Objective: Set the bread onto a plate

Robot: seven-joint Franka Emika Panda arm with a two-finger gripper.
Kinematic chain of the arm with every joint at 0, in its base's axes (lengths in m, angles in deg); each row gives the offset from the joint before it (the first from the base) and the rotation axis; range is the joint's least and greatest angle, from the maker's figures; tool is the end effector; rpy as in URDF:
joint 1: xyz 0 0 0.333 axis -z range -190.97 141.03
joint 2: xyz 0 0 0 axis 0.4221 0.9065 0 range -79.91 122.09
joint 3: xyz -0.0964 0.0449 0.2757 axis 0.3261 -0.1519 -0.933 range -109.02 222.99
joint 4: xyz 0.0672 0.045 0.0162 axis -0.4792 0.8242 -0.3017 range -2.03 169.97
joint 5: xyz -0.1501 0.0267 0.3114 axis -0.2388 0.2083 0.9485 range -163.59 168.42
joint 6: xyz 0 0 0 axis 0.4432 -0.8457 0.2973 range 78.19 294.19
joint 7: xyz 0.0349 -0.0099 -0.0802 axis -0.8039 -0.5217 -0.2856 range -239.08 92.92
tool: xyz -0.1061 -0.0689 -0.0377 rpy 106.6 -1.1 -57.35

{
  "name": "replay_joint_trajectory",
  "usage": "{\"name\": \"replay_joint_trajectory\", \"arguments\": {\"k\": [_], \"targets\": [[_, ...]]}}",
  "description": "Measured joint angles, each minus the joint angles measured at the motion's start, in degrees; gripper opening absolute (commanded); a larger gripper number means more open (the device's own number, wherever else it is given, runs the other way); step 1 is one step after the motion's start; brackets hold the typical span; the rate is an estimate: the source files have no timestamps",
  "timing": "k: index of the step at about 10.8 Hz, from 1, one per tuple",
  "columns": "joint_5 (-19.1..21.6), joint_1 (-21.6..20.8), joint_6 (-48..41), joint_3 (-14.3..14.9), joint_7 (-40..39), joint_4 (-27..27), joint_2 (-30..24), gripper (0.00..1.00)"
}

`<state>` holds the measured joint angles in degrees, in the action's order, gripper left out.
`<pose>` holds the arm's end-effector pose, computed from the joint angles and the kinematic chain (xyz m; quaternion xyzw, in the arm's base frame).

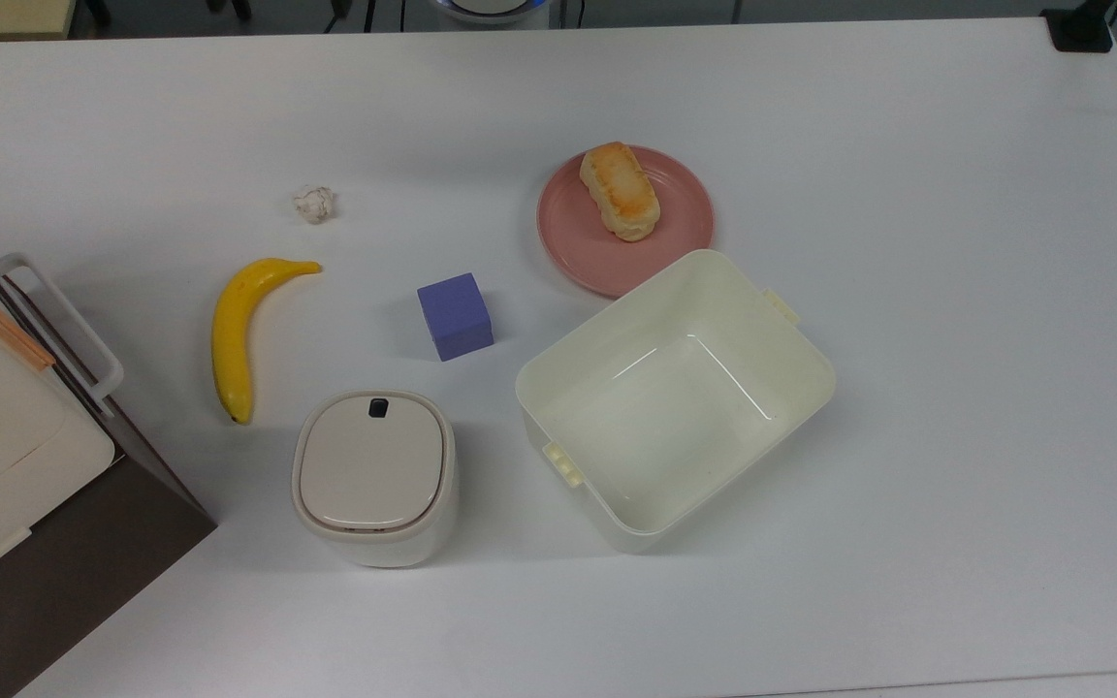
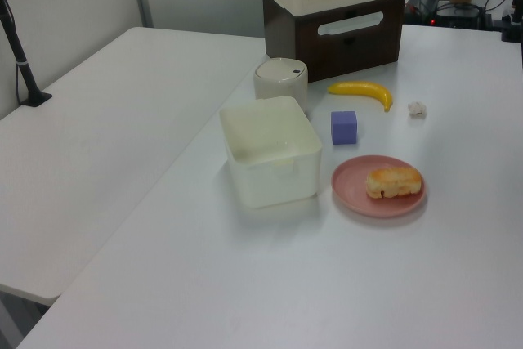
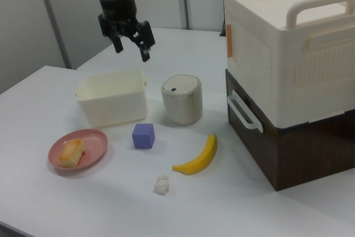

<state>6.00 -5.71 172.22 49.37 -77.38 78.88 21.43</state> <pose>0.5090 -0.0970 0.6196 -0.9952 0.0634 -0.0716 0.0219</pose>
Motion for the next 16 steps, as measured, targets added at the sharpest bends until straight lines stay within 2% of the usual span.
{"name": "replay_joint_trajectory", "arguments": {"k": [3, 6, 9, 13, 16], "targets": [[0.0, 0.0, -6.6, 0.0, 0.4, -0.2, -3.8, 1.0], [0.0, 0.0, -7.8, 0.7, 3.4, 0.2, -5.8, 1.0], [0.1, 0.0, -7.8, 3.2, 3.9, 1.7, -5.2, 1.0], [0.5, -2.7, -2.3, 2.9, 4.3, 4.2, -3.4, 1.0], [0.5, -4.2, -2.2, 2.9, 4.5, 4.6, -3.3, 1.0]]}}
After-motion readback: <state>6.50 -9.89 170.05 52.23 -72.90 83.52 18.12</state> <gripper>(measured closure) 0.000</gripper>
